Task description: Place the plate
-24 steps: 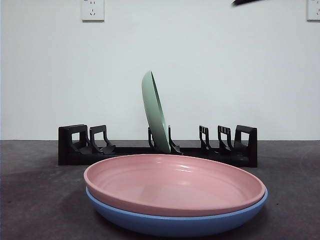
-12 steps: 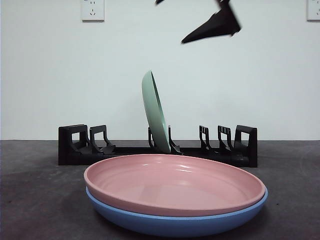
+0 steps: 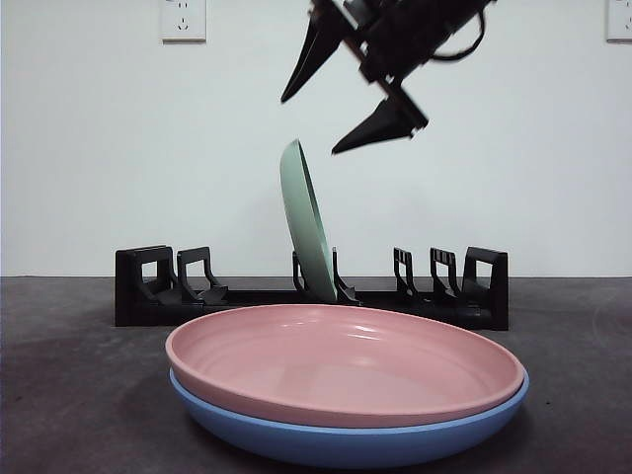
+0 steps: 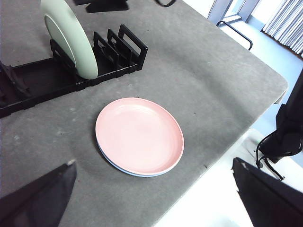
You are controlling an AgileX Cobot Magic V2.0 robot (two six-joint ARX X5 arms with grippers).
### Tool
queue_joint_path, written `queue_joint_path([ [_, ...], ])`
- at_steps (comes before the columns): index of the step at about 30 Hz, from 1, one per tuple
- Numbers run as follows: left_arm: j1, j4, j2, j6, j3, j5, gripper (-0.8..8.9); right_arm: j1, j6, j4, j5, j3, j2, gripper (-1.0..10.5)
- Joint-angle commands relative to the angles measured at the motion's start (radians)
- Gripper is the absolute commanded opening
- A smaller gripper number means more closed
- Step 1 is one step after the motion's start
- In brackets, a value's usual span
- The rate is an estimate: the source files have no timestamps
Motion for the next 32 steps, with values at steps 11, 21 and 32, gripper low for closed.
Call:
queue_joint_path([
  [11,-0.004,0.012,0.005,-0.004,0.021,-0.005,5.28,0.027,0.064,0.132,-0.030,0.031,0.107,3.4],
  [21,-0.004,0.010,0.005,-0.004,0.021,-0.005,5.28,0.050,0.064,0.148,0.006,0.031,0.119,0.3],
  [32,-0.004,0.013,0.005,0.007,0.021,-0.005,5.28,0.045,0.119,0.148,0.012,0.040,0.092,0.1],
])
